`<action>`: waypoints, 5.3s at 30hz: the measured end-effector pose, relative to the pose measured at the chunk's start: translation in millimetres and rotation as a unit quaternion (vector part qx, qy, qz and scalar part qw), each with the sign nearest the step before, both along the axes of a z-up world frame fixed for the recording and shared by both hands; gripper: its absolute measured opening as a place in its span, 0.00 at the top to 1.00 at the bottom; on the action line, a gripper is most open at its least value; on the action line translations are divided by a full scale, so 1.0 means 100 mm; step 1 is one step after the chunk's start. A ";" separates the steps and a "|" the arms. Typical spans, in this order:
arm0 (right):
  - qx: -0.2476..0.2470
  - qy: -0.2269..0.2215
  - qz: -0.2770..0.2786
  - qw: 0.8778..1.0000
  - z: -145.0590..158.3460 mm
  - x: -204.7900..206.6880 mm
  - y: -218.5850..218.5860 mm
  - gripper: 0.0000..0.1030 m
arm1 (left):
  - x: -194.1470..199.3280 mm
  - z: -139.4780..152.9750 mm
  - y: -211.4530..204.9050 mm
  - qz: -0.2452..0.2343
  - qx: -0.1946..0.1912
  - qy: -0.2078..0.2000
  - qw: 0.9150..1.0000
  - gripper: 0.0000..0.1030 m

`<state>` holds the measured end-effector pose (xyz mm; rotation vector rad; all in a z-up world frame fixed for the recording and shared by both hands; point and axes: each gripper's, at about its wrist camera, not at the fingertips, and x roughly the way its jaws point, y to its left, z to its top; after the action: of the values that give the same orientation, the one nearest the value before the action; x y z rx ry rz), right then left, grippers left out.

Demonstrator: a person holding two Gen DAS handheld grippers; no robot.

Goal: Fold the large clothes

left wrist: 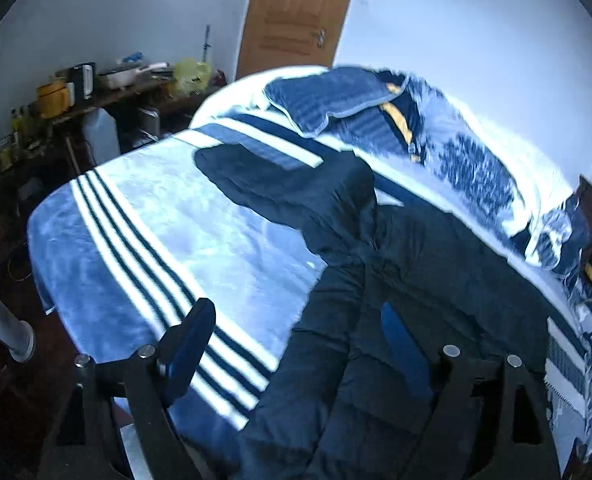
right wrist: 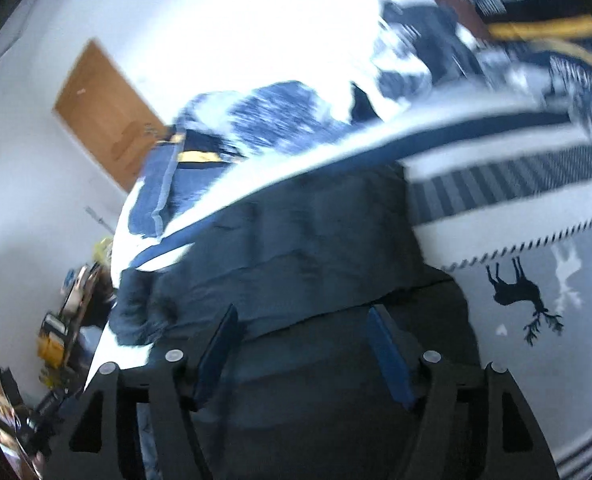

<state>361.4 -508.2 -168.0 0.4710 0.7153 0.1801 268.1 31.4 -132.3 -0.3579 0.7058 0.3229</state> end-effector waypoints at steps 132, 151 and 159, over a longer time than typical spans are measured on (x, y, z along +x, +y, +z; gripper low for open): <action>0.152 0.037 0.013 0.988 -0.08 0.19 -0.57 0.19 | 1.26 -0.15 -0.62 -0.121 0.017 -0.004 0.993 0.28; 0.037 -0.061 -0.012 0.997 0.90 -1.82 -0.33 0.18 | -0.83 0.42 -0.78 -0.146 0.066 -0.003 0.987 0.14; 0.047 0.028 -0.015 0.998 -0.41 -1.74 -0.37 0.19 | -0.54 -0.56 -0.79 -0.149 0.069 0.098 0.982 0.14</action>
<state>187.8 -544.9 -209.2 0.5777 0.7565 0.1727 214.3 -47.2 -188.8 -0.0852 0.9122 0.1228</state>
